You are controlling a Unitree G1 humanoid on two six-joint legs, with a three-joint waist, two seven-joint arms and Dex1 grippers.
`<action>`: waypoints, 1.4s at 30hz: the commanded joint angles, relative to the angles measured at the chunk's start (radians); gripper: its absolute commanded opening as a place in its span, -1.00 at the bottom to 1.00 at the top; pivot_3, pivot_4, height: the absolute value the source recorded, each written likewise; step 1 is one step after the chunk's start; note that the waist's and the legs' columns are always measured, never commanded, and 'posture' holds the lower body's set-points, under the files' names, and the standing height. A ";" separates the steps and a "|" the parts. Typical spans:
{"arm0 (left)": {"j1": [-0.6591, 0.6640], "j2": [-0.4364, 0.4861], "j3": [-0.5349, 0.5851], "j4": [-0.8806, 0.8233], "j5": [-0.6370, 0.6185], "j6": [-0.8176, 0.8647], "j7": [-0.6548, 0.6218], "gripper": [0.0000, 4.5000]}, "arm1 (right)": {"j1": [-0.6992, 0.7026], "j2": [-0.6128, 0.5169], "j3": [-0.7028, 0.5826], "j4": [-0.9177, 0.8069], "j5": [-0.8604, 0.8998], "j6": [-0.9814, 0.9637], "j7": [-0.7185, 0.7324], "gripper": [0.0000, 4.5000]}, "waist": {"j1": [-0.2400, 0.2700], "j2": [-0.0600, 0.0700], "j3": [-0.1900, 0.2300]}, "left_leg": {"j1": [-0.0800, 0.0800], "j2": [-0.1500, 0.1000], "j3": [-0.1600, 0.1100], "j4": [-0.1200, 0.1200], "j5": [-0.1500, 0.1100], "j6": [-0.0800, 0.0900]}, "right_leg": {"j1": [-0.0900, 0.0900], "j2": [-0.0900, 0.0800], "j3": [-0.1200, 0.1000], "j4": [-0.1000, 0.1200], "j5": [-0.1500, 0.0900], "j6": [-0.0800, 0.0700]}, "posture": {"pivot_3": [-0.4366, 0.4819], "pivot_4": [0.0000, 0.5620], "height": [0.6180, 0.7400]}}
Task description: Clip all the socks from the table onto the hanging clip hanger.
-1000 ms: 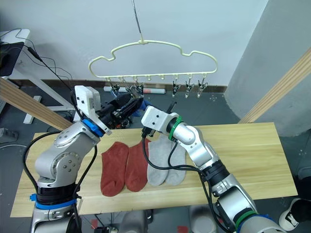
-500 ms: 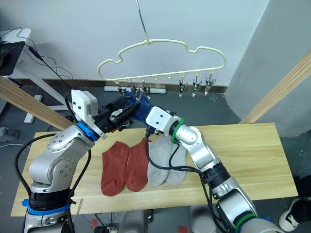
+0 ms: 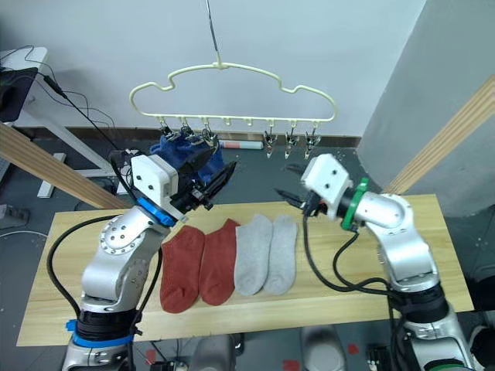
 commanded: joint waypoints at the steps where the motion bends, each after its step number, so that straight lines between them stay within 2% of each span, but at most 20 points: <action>1: -0.007 -0.042 -0.016 0.016 0.060 -0.086 0.047 0.15 | 0.009 -0.022 -0.036 -0.064 0.061 0.039 -0.003 0.09 | -0.001 0.000 0.000 | 0.000 0.000 0.000 0.000 0.000 0.000 | 0.000 0.000 0.000 0.000 0.000 0.000 | -0.63 0.34 0.88; 3: -0.009 -0.064 -0.015 0.042 0.084 -0.118 0.070 0.15 | 0.015 -0.034 -0.043 -0.075 0.071 0.048 -0.014 0.09 | -0.002 0.000 0.000 | 0.000 0.000 0.000 0.000 0.000 0.000 | 0.000 0.000 0.000 0.000 0.000 0.000 | -0.65 0.34 0.88; 4: -0.011 -0.071 -0.013 0.052 0.096 -0.135 0.079 0.07 | 0.018 -0.040 -0.045 -0.079 0.074 0.053 -0.018 0.11 | -0.001 0.000 0.000 | 0.000 0.000 0.000 0.000 0.000 0.000 | 0.000 0.000 0.000 0.000 0.000 0.000 | -0.65 0.34 0.88; 6: -0.007 -0.081 -0.015 0.061 0.106 -0.153 0.086 -0.12 | 0.024 -0.052 -0.045 -0.087 0.080 0.057 -0.026 0.11 | -0.001 0.000 0.000 | 0.000 0.000 0.000 0.000 0.000 0.000 | 0.000 0.000 0.000 -0.001 0.000 0.000 | -0.65 0.34 0.88; 9: 0.005 -0.092 -0.020 0.061 0.119 -0.159 0.099 -0.52 | 0.029 -0.063 -0.044 -0.092 0.089 0.063 -0.038 0.11 | -0.001 0.000 0.000 | 0.000 0.000 0.001 0.000 0.000 0.000 | 0.000 0.000 0.000 -0.001 0.000 0.000 | -0.66 0.35 0.88; 27: -0.044 -0.153 -0.008 0.168 0.188 -0.232 0.196 -0.52 | 0.022 -0.085 -0.045 -0.106 0.146 0.093 -0.072 0.11 | -0.002 -0.001 0.000 | 0.000 0.000 0.000 0.000 0.000 0.000 | 0.000 0.000 0.000 -0.001 0.000 0.000 | -0.68 0.32 0.88; 42: -0.093 -0.169 0.007 0.233 0.173 -0.261 0.201 -0.52 | 0.029 -0.089 -0.034 -0.106 0.156 0.088 -0.094 0.11 | -0.004 -0.001 0.000 | 0.000 0.000 0.000 0.000 0.000 0.000 | 0.000 0.000 0.000 -0.001 0.000 0.000 | -0.70 0.30 0.88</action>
